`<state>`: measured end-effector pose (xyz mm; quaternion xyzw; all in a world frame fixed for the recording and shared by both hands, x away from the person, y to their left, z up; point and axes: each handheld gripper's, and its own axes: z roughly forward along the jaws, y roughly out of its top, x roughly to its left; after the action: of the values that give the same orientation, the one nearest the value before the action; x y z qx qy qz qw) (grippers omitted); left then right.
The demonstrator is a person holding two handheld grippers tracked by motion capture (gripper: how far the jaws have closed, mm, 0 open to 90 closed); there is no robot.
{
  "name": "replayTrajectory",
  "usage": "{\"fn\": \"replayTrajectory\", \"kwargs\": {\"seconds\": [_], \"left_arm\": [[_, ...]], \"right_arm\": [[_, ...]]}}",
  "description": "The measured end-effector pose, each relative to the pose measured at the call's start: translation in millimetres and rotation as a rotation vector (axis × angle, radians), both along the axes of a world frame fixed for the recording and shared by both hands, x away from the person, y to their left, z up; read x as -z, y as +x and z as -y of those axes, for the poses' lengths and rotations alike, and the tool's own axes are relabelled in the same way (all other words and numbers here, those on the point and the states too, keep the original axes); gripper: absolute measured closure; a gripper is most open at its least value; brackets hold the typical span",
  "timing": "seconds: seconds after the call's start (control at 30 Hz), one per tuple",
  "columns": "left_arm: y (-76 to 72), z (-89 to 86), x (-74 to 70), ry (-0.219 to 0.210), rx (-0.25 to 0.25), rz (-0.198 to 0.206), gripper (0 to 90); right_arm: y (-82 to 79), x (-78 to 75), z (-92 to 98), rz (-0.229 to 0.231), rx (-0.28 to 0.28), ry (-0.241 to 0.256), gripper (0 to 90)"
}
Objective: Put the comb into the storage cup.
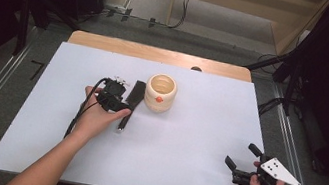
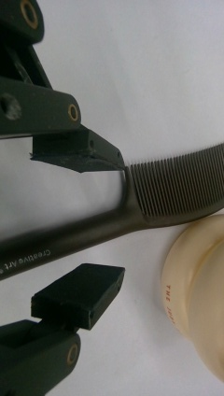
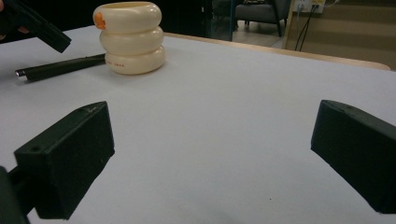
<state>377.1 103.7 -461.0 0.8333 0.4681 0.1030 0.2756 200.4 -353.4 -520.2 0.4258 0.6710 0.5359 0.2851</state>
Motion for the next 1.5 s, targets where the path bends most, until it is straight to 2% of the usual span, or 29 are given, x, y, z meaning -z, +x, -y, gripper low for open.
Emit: {"fn": "replayTrajectory", "kwargs": {"seconds": [0.27,0.4,0.67,1.07,1.27,1.5], "left_arm": [[5.0,9.2,7.0,0.038,-0.009,-0.037,55.9],[7.2,11.8,8.7,0.023,-0.031,-0.054,62.1],[8.3,17.5,12.0,0.04,-0.043,-0.059,63.1],[9.6,22.0,19.5,0.032,-0.065,-0.083,65.2],[8.0,21.5,21.6,0.026,-0.106,-0.084,66.5],[4.6,25.9,23.2,0.037,-0.146,-0.058,68.9]], "right_arm": [[0.1,0.0,0.1,0.0,-0.002,0.002,0.0],[0.1,0.0,0.0,0.0,0.0,-0.001,0.0],[0.3,0.1,-0.3,-0.001,0.0,-0.004,0.0],[0.3,0.1,-0.3,0.0,0.001,-0.004,0.0],[0.3,0.2,-0.3,0.0,0.003,-0.007,0.0],[0.5,0.3,-0.6,-0.001,0.004,-0.008,0.0]]}}
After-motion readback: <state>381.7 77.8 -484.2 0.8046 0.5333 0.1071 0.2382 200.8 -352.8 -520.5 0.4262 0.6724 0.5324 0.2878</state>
